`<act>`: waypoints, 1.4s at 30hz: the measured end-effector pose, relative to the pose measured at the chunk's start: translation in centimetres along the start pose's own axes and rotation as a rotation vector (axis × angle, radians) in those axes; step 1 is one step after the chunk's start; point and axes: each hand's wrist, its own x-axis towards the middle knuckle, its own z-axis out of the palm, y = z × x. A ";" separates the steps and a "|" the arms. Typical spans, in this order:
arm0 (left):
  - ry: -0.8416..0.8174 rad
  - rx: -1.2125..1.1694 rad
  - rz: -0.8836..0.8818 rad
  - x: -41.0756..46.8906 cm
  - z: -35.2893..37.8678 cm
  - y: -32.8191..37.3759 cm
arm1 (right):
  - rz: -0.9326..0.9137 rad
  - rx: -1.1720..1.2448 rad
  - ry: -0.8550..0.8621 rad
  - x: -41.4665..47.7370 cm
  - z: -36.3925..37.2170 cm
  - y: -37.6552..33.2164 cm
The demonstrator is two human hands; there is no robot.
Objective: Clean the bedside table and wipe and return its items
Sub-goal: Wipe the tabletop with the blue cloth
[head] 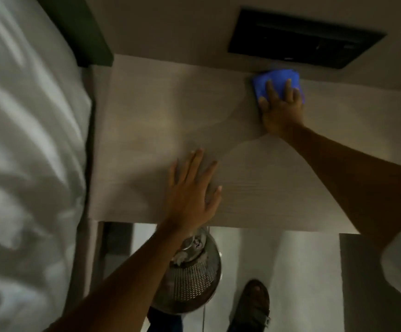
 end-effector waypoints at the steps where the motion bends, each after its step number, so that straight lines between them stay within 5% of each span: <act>1: 0.043 0.049 -0.057 -0.4 -0.6 -1.0 | -0.003 0.036 0.005 -0.1 0.1 -2.3; 6: 0.060 0.194 -0.294 -6.2 0.1 -5.1 | -0.125 0.069 -0.029 -0.7 1.8 -11.6; 11: -0.015 0.161 -0.193 -8.4 1.5 -6.7 | -0.381 0.063 -0.076 -1.9 3.0 -18.2; 14: -0.004 0.134 -0.138 -9.2 1.6 -7.9 | -0.434 0.057 -0.041 -7.7 4.0 -16.5; 20: 0.014 0.150 -0.127 -9.4 1.6 -7.8 | 0.128 -0.008 0.079 -12.7 1.4 2.7; 24: 0.018 0.139 -0.124 -9.3 1.1 -7.3 | 0.441 0.052 0.069 -12.6 -0.3 4.1; 30: -0.016 0.031 -0.247 -12.9 0.5 -5.8 | -0.025 0.042 -0.038 -11.8 4.2 -9.5; 36: -0.096 -0.024 -0.291 -14.9 0.2 -5.0 | -0.478 0.010 -0.072 -22.2 7.7 -16.9; 42: -0.173 0.071 -0.211 -14.8 -0.5 -3.5 | -0.278 -0.051 -0.044 -28.3 6.7 -5.4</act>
